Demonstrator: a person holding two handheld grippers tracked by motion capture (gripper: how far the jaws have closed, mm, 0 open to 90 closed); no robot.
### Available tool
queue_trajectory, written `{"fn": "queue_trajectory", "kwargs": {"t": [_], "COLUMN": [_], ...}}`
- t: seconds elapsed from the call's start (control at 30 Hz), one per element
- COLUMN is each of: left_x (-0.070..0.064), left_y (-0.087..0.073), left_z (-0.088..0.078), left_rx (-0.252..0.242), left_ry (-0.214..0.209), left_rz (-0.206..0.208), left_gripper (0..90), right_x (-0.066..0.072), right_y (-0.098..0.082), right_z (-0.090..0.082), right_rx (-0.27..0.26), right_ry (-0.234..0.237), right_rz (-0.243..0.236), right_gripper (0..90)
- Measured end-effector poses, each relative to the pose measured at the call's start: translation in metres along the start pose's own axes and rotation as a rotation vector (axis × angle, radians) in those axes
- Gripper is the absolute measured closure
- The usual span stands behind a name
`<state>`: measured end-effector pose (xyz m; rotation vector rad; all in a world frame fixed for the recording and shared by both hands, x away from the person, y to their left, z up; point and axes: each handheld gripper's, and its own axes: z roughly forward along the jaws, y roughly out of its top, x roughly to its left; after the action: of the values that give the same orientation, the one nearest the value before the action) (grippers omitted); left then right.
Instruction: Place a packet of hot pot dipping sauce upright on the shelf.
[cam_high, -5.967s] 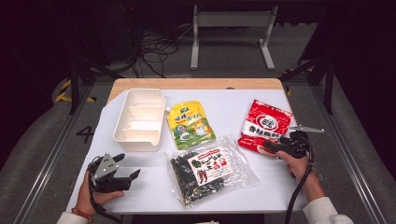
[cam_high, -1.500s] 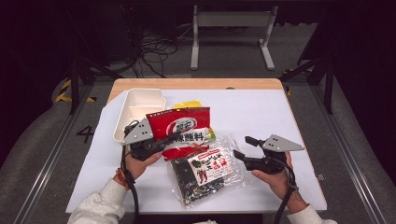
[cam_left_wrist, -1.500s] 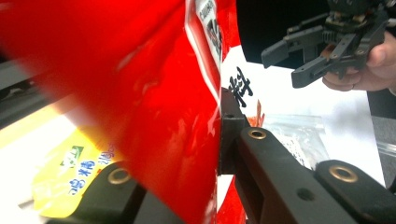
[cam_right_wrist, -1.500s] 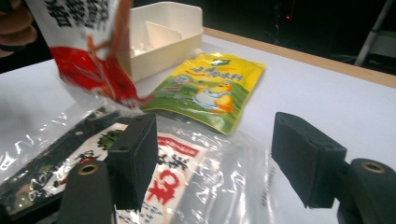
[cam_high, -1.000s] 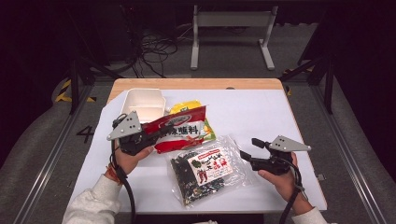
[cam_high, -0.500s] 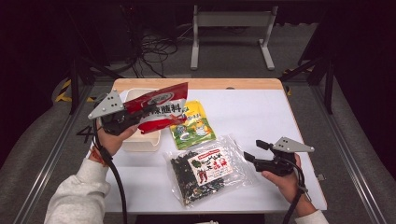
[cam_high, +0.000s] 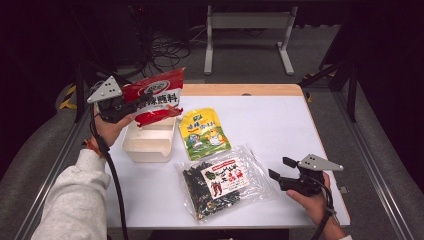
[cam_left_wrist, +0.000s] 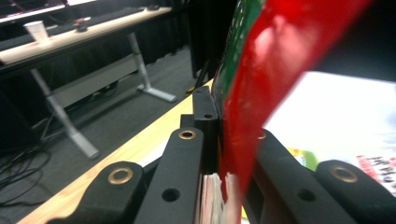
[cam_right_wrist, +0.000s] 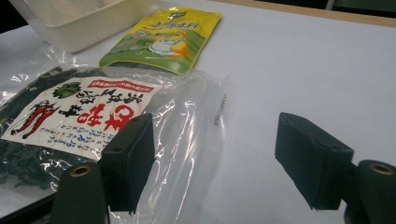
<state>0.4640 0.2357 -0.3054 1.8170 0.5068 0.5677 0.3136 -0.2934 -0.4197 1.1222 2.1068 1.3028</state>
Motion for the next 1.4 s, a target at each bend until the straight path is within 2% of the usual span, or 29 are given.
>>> {"fn": "queue_trajectory", "kwargs": {"t": [0.03, 0.07, 0.1, 0.17, 0.27, 0.4, 0.53, 0.7, 0.77, 0.83, 0.97, 1.1, 1.2, 1.27, 1.3, 1.33, 1.4], "left_x": [0.003, 0.003, 0.01, 0.015, 0.023, 0.035, 0.042, 0.053, 0.054, 0.055, 0.059, 0.062, 0.062, 0.061, 0.06, 0.059, 0.058], "left_y": [0.0, 0.0, -0.002, -0.003, -0.007, -0.014, -0.02, -0.031, -0.034, -0.035, -0.035, -0.038, -0.042, -0.043, -0.044, -0.044, -0.044], "left_z": [0.002, 0.002, 0.007, 0.011, 0.019, 0.029, 0.035, 0.042, 0.045, 0.048, 0.056, 0.06, 0.063, 0.065, 0.066, 0.066, 0.066], "left_rx": [0.013, 0.013, 0.024, 0.031, 0.06, 0.076, 0.079, 0.107, 0.104, 0.106, 0.131, 0.126, 0.106, 0.105, 0.098, 0.115, 0.117], "left_ry": [0.014, 0.014, 0.014, 0.015, 0.021, 0.025, 0.031, 0.039, 0.036, 0.048, 0.064, 0.085, 0.071, 0.083, 0.075, 0.084, 0.097], "left_rz": [0.011, 0.011, 0.016, 0.013, 0.044, 0.038, 0.026, 0.036, 0.028, 0.042, 0.049, 0.052, 0.014, 0.003, -0.01, -0.006, -0.016], "left_gripper": [90.0, 90.0, 90.0, 90.0, 90.0, 90.0, 90.0, 90.0, 90.0, 90.0, 90.0, 89.6, 88.6, 84.3, 83.5, 82.7, 79.1], "right_x": [0.0, 0.0, 0.0, 0.0, -0.001, -0.004, -0.006, -0.009, -0.01, -0.01, -0.011, -0.01, -0.008, -0.007, -0.006, -0.006, -0.005], "right_y": [-0.002, -0.003, -0.005, -0.007, -0.011, -0.015, -0.017, -0.021, -0.022, -0.022, -0.022, -0.023, -0.023, -0.023, -0.023, -0.023, -0.022], "right_z": [-0.001, -0.001, -0.002, -0.003, -0.007, -0.011, -0.013, -0.013, -0.012, -0.012, -0.009, -0.006, -0.004, -0.003, -0.003, -0.003, -0.002], "right_rx": [0.004, 0.009, 0.013, 0.017, 0.025, 0.028, 0.032, 0.042, 0.042, 0.034, 0.032, 0.041, 0.051, 0.055, 0.053, 0.053, 0.054], "right_ry": [-0.007, -0.01, -0.013, -0.018, -0.031, -0.047, -0.056, -0.063, -0.065, -0.075, -0.07, -0.064, -0.053, -0.051, -0.045, -0.043, -0.038], "right_rz": [0.003, 0.004, 0.008, 0.011, 0.018, 0.037, 0.048, 0.06, 0.063, 0.064, 0.095, 0.086, 0.077, 0.081, 0.08, 0.078, 0.071], "right_gripper": [28.6, 28.6, 28.6, 28.6, 28.6, 28.6, 28.6, 28.5, 28.5, 28.5, 28.5, 28.1, 27.9, 27.6, 27.5, 27.5, 27.4]}}
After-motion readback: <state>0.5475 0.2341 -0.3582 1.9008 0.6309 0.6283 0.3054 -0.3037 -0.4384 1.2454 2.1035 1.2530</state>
